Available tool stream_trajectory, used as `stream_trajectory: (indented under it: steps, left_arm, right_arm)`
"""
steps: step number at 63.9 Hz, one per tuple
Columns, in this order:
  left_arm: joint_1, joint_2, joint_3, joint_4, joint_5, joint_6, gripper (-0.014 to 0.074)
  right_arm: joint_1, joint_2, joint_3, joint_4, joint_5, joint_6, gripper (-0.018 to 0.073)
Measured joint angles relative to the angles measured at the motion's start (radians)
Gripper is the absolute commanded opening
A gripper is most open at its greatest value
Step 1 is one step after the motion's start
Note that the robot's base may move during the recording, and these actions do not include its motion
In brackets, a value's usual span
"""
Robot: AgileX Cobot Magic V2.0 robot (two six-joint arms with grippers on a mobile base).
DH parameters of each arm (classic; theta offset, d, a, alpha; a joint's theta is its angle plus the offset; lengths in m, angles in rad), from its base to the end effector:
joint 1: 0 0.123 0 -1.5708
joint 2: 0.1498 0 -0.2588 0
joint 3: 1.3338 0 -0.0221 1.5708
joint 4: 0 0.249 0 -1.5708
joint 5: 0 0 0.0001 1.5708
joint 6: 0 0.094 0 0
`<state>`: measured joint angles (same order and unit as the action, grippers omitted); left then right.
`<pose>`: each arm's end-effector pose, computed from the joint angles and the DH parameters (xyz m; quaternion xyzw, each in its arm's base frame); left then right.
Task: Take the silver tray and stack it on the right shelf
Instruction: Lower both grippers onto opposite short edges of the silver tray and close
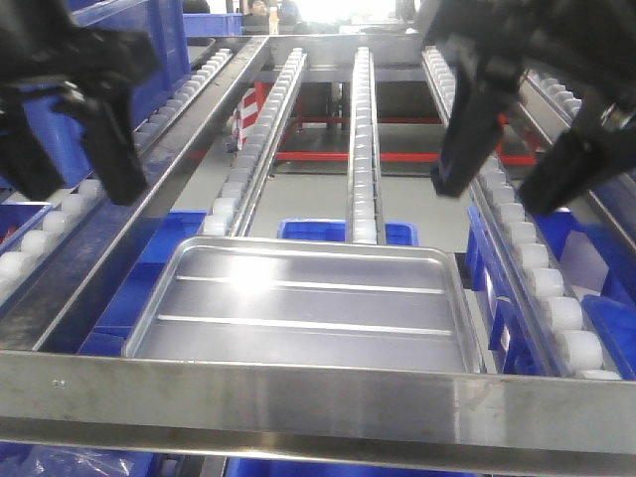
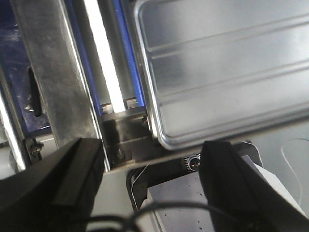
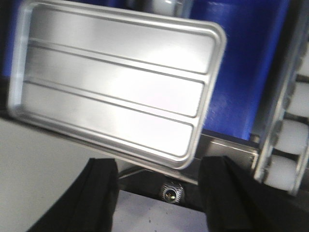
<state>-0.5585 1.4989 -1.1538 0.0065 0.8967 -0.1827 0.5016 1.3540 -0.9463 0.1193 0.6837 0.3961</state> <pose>0.2584 -0.1609 0.2529 0.1842 0.9609 -0.0721 0.1936 0.2390 0.1391 0.2448 -0.0167 0.9589 0.1653 0.2301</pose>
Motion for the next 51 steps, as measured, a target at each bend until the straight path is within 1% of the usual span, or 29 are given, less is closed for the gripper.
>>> stream_trajectory:
  steps: [3,9,15,32,51]
  left_arm:
    - [-0.016,0.026,-0.013,0.011,-0.011,-0.027,0.0339]
    - [-0.032,0.072,-0.025,0.015,-0.045,-0.076,0.0339]
    - [-0.034,0.113,-0.027,0.020,-0.076,-0.109,0.0339]
    - [-0.034,0.214,-0.029,0.045,-0.129,-0.124,0.0339]
    - [-0.030,0.292,-0.029,0.060,-0.170,-0.131,0.0338]
  right_arm:
    - [0.000,0.034,-0.013,-0.031,0.006,0.037,0.0478]
    - [0.000,0.089,-0.031,-0.072,0.010,0.080,0.0478]
    - [0.000,0.136,-0.045,-0.095,0.008,0.092,0.0478]
    - [0.000,0.239,-0.051,-0.127,-0.059,0.100,0.0478]
    - [-0.006,0.322,-0.051,-0.131,-0.095,0.100,0.0478]
